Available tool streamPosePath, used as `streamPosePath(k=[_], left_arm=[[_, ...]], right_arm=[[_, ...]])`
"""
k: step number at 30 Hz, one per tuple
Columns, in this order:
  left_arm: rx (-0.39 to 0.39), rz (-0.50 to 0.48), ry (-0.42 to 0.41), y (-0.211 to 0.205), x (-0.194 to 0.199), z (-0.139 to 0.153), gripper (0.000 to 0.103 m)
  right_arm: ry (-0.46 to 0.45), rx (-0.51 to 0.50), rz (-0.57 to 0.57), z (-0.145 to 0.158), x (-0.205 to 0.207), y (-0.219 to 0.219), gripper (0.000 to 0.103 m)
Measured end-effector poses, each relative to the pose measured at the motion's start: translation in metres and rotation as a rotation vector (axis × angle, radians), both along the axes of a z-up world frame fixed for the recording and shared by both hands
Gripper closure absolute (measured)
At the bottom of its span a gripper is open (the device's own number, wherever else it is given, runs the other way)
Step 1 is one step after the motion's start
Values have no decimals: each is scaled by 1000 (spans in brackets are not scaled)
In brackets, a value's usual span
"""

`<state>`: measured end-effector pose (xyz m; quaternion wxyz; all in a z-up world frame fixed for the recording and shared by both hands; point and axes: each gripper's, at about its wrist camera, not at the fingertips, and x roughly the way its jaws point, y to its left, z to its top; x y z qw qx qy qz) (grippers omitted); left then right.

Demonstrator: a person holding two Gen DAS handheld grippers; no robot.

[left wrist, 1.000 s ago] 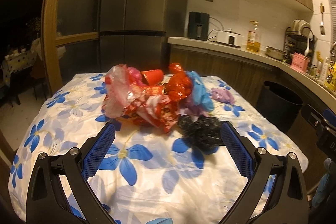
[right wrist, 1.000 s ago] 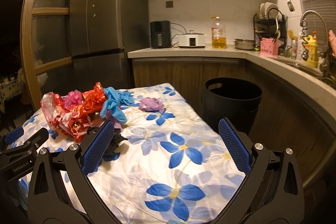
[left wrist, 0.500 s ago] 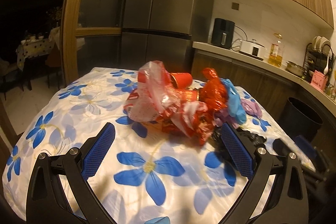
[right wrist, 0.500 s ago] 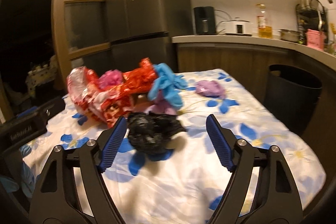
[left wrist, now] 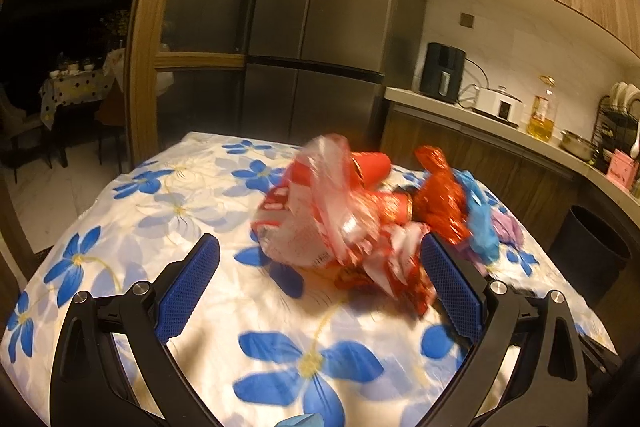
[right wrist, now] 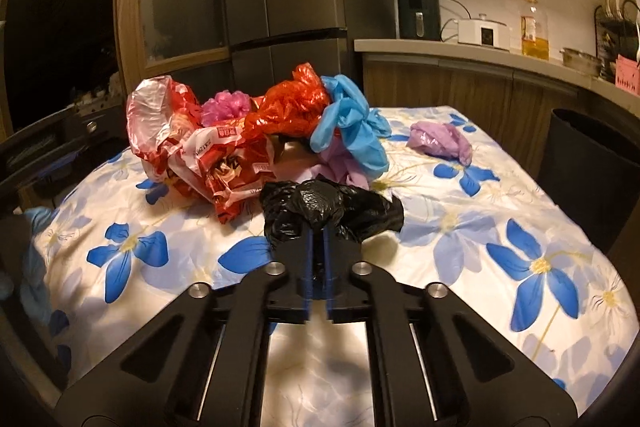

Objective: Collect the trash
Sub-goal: 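Reach the right gripper to the black plastic bag and close on it, then grasp the red printed snack bag with the left gripper while right lifts black bag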

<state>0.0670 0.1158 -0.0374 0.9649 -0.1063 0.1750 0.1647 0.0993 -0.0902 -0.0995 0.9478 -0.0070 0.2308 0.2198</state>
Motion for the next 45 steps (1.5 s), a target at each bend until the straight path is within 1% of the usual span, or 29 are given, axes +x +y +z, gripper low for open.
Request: streamPosePath(k=[6,8,9,12,14,15,16,18,20,22,26,32,39,45], left_arm=[[-18,33,6,16,22,2,14],[-26,33,20,20,31,1,26],[-33,32,34,22,36,-1,29],[-82,7,66,27,45,-7,43],[-98,-7,84,29,48,-10,63],[-101,-13,89,29,50,-11,69],[-103,-21,97,29,51,-12,78],[-100,-29,100,27,50,-13,89],[-92,-18,97,26,48,-11,96],[-88,-12,85,25,42,-7,98],[-49,-4,29,14,20,15,99],[-21,-54,-40,-15,0,41,99],[9,-156,-77,-62,7,59,99],[37,-246,-103,-106,22,69,99]], right_arm=[[-43,4,-8,13,-10,-15,102],[-56,8,-16,18,-12,-20,102],[-59,10,-20,20,-13,-23,102],[-68,16,-30,25,-16,-29,102],[-69,17,-35,27,-17,-33,102],[-69,18,-36,28,-17,-33,102],[-69,19,-37,29,-17,-34,102],[-69,22,-40,29,-18,-36,102],[-66,25,-42,31,-17,-38,102],[-70,30,-43,33,-18,-40,102],[-87,41,-45,40,-21,-43,102],[-115,59,-51,53,-24,-56,102],[-143,84,-90,68,-19,-81,103],[-166,99,-138,79,-11,-109,103]])
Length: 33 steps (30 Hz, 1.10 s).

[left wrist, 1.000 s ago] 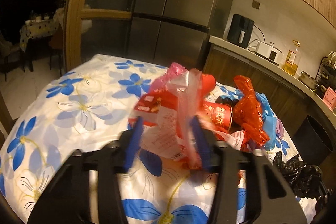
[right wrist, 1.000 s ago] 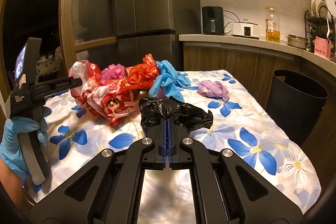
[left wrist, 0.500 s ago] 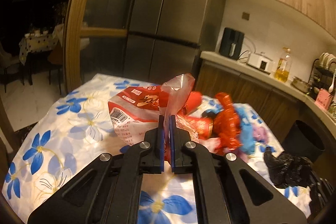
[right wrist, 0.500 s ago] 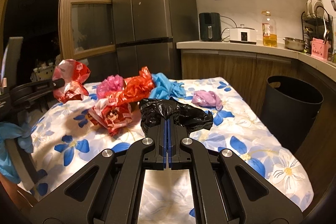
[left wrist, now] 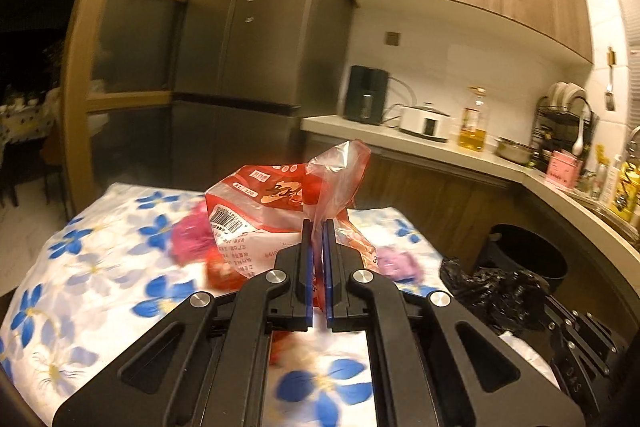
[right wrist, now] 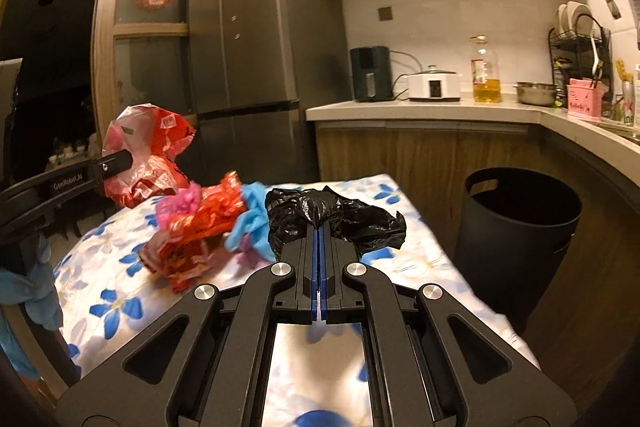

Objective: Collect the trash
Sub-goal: 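Grasp the red printed snack bag with the left gripper while right lifts black bag, then carry both bags over the black bin and open both grippers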

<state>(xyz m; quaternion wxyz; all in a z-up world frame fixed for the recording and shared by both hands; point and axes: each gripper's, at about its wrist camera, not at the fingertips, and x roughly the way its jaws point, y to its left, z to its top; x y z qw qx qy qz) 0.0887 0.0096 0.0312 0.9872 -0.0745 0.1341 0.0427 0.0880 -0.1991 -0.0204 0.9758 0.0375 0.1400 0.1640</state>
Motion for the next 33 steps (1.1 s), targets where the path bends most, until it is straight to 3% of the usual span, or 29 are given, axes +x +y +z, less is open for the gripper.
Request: streamPosePath(k=[22,33], left_arm=[[37,-371,-38,-177,95,7,99],[39,-518,-52,-247,140,1,99]], right_arm=[[-90,16,-341,29,58,-143,103],[-90,51,-414,36,99,-193,102]])
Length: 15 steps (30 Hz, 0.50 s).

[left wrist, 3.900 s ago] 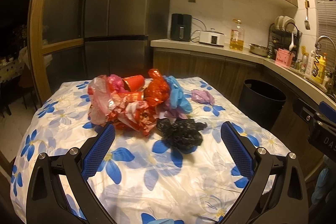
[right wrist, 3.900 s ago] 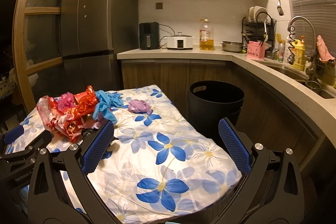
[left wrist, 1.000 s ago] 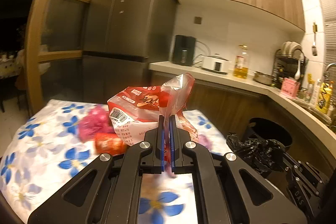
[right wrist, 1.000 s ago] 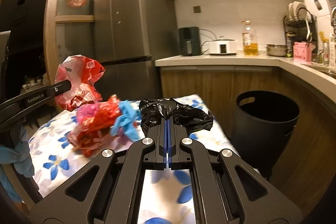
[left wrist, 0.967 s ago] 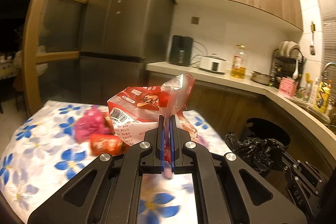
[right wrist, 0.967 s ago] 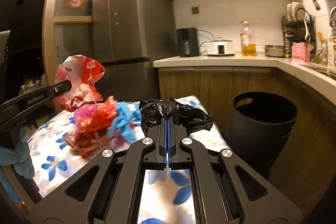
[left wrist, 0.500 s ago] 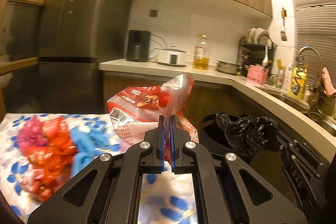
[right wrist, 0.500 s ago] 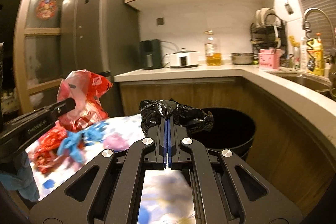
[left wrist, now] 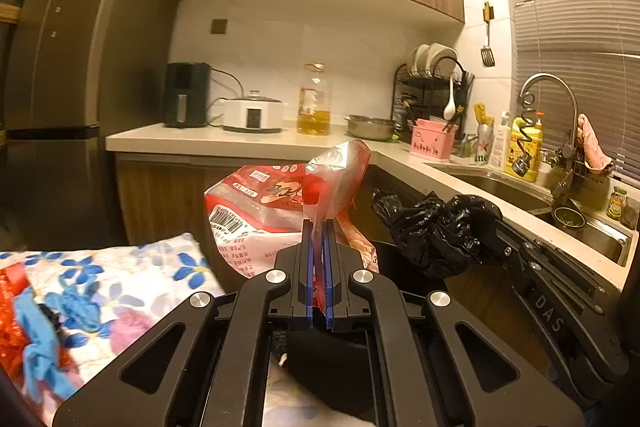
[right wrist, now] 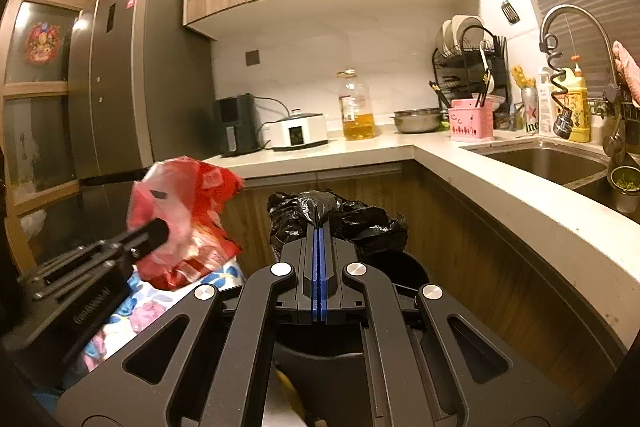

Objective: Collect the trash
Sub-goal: 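Carry both bags over the black bin and open both grippers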

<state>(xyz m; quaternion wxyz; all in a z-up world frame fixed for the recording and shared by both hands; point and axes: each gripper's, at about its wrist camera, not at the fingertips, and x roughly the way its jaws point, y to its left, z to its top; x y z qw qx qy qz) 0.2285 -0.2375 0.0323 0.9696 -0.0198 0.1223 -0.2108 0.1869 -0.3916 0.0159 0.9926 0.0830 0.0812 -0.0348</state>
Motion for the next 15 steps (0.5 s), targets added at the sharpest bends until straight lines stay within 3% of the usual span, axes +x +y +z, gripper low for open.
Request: streamPosePath(k=[15], left_arm=[[-10,-108,44,-40,35,-15,98]], right_arm=[[11,36,0,-3,27,-25,102]])
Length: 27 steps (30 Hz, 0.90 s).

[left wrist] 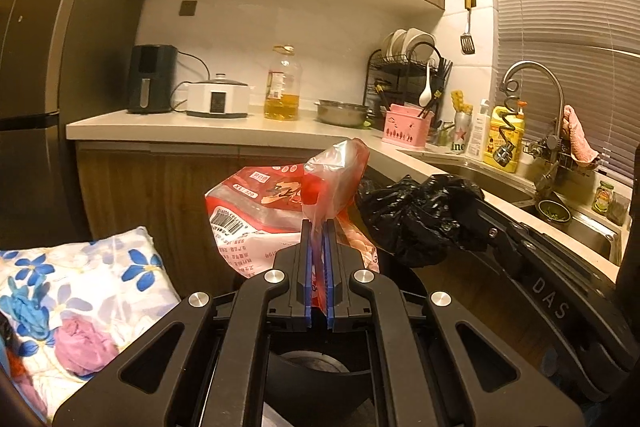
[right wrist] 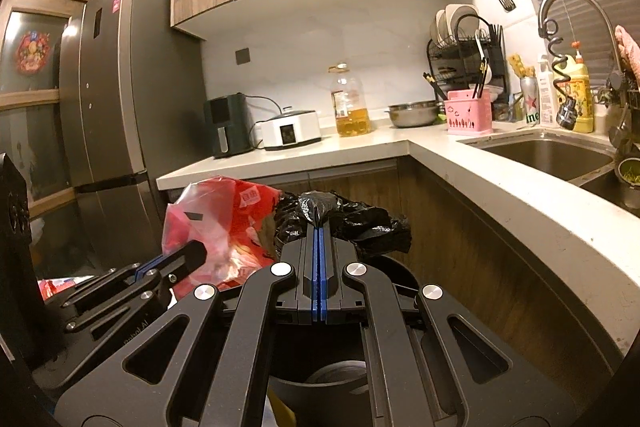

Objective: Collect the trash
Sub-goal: 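Carry both bags over the black bin and open both grippers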

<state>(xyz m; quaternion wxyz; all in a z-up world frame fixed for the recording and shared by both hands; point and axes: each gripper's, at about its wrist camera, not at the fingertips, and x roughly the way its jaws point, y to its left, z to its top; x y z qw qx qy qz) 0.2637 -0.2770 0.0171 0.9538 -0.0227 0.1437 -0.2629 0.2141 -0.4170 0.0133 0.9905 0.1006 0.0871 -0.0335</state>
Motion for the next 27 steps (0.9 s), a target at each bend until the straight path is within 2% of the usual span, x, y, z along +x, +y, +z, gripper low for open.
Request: streamPosePath(k=[9,16,18,20,24,26,27], left_arm=[[4,-34,31,-4,14,-8,91],[6,-31,49,-2,21,-16,67],[11,-29,54,-2,22,-18,64],[11,-19,58,0,22,-20,55],[-9,5,71,11,22,-21,45],[-6,31,67,17,20,-22,32],[-4,44,66,20,18,-22,30]], right_arm=[[36,22,24,-6,19,-4,102],[70,46,14,-11,31,-12,97],[75,51,10,-12,32,-15,93],[80,61,9,-12,32,-18,79],[77,63,-4,-12,29,-20,67],[78,57,-9,-12,26,-18,58],[79,54,-12,-13,24,-17,55]])
